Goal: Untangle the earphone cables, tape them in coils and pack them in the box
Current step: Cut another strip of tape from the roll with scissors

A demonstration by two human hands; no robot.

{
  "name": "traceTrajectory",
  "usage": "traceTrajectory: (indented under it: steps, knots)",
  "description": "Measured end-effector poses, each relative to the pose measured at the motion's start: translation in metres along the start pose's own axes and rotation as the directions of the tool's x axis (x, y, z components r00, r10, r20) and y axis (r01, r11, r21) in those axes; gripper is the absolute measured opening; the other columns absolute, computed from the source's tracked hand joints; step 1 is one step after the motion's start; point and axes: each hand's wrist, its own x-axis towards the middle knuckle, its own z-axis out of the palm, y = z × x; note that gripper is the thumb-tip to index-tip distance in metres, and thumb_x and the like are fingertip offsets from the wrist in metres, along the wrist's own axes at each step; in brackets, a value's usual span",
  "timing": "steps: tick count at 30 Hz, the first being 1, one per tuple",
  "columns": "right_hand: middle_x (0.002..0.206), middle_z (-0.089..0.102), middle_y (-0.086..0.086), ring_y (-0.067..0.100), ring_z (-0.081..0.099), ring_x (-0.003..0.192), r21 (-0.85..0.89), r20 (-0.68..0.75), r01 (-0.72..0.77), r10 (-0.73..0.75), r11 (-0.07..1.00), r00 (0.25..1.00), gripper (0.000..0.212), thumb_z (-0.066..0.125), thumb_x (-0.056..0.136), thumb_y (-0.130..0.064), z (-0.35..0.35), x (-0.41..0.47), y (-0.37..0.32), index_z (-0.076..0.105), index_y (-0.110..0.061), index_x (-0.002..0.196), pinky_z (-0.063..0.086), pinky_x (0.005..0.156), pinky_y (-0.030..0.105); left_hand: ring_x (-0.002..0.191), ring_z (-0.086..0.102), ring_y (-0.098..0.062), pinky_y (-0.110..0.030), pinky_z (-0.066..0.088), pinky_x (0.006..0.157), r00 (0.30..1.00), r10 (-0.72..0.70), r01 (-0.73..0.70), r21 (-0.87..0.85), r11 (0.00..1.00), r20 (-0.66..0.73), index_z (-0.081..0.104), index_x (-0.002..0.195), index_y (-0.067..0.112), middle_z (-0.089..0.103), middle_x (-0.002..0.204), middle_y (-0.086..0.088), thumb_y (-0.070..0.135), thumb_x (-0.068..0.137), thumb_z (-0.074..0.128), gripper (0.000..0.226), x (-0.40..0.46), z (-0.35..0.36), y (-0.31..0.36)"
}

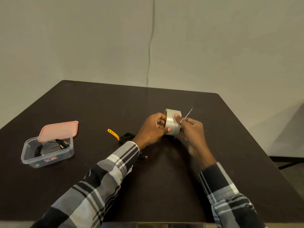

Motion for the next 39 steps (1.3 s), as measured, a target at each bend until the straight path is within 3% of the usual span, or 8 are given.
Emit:
traceTrajectory:
  steps: [9, 15, 19, 25, 30, 34, 37, 39]
  knots:
    - [0.086, 0.075, 0.013, 0.020, 0.071, 0.074, 0.074, 0.055, 0.002, -0.006, 0.997, 0.998, 0.016, 0.072, 0.090, -0.012, 0.011, -0.007, -0.002, 0.072, 0.003, 0.096, 0.061, 0.065, 0.032, 0.089, 0.070, -0.035, -0.047, 0.059, 0.071, 0.989, -0.116, 0.107, -0.098, 0.989, -0.094, 0.064, 0.100, 0.007, 0.071, 0.091, -0.019, 0.030, 0.094, 0.064, 0.024, -0.006, -0.004, 0.005]
    - [0.086, 0.078, 0.005, 0.018, 0.072, 0.081, 0.087, 0.116, 0.010, -0.020, 0.996, 0.993, 0.009, 0.067, 0.089, -0.003, 0.006, -0.013, 0.003, 0.073, -0.006, 0.094, 0.059, 0.074, 0.033, 0.076, 0.060, -0.018, -0.042, 0.060, 0.074, 0.973, -0.210, 0.192, -0.171, 0.966, -0.097, 0.060, 0.097, 0.005, 0.062, 0.080, -0.005, 0.031, 0.094, 0.063, 0.026, -0.005, -0.003, 0.011]
    - [0.089, 0.075, 0.010, 0.025, 0.068, 0.087, 0.101, 0.051, -0.020, 0.015, 0.995, 0.999, 0.010, 0.065, 0.085, 0.000, 0.010, -0.011, 0.003, 0.073, -0.006, 0.085, 0.054, 0.070, 0.033, 0.085, 0.065, -0.024, -0.045, 0.062, 0.075, 0.967, -0.230, 0.210, -0.169, 0.963, -0.111, 0.058, 0.101, 0.002, 0.068, 0.095, -0.016, 0.030, 0.093, 0.062, 0.029, -0.007, -0.001, 0.016]
    - [0.094, 0.070, 0.011, 0.031, 0.064, 0.099, 0.162, -0.053, -0.064, 0.074, 0.985, 0.996, 0.012, 0.062, 0.075, 0.006, 0.020, -0.008, 0.002, 0.069, -0.003, 0.080, 0.055, 0.079, 0.043, 0.080, 0.061, -0.021, -0.044, 0.060, 0.072, 0.962, -0.232, 0.210, -0.154, 0.965, -0.141, 0.058, 0.098, 0.003, 0.062, 0.082, -0.007, 0.029, 0.093, 0.062, 0.027, -0.007, 0.002, 0.018]
    - [0.085, 0.065, 0.012, 0.026, 0.059, 0.085, 0.184, -0.091, -0.053, 0.071, 0.981, 0.993, 0.028, 0.047, 0.077, 0.016, 0.021, -0.011, 0.012, 0.067, -0.003, 0.081, 0.052, 0.076, 0.039, 0.086, 0.066, -0.029, -0.053, 0.060, 0.075, 0.965, -0.203, 0.196, -0.058, 0.979, -0.165, 0.055, 0.085, 0.019, 0.065, 0.088, -0.007, 0.041, 0.081, 0.061, 0.024, -0.010, 0.006, 0.023]
    - [0.099, 0.073, 0.014, 0.025, 0.070, 0.094, 0.233, 0.085, -0.081, 0.062, 0.969, 0.994, 0.026, 0.058, 0.083, 0.011, 0.004, -0.007, 0.013, 0.071, -0.003, 0.100, 0.058, 0.087, 0.040, 0.087, 0.065, -0.024, -0.043, 0.062, 0.068, 0.957, -0.223, 0.205, -0.111, 0.972, -0.187, 0.058, 0.095, 0.013, 0.066, 0.096, -0.009, 0.032, 0.092, 0.063, 0.020, -0.007, 0.001, 0.019]
    - [0.099, 0.076, 0.008, 0.023, 0.072, 0.098, 0.120, 0.131, -0.013, -0.003, 0.993, 0.991, 0.023, 0.064, 0.089, 0.005, -0.002, -0.005, 0.017, 0.072, -0.009, 0.106, 0.061, 0.084, 0.036, 0.097, 0.067, -0.024, -0.041, 0.062, 0.070, 0.941, -0.253, 0.207, -0.209, 0.956, -0.225, 0.055, 0.113, 0.017, 0.064, 0.109, -0.009, 0.033, 0.093, 0.064, 0.027, -0.006, -0.001, 0.017]
    - [0.093, 0.076, 0.004, 0.023, 0.073, 0.097, 0.054, 0.127, 0.020, -0.027, 0.998, 0.991, 0.019, 0.066, 0.091, 0.001, 0.001, -0.006, 0.019, 0.071, -0.011, 0.105, 0.062, 0.082, 0.041, 0.104, 0.063, -0.021, -0.042, 0.058, 0.082, 0.949, -0.110, 0.114, -0.003, 0.993, -0.296, 0.048, 0.132, 0.022, 0.059, 0.119, -0.003, 0.034, 0.094, 0.062, 0.042, -0.007, -0.002, 0.016]
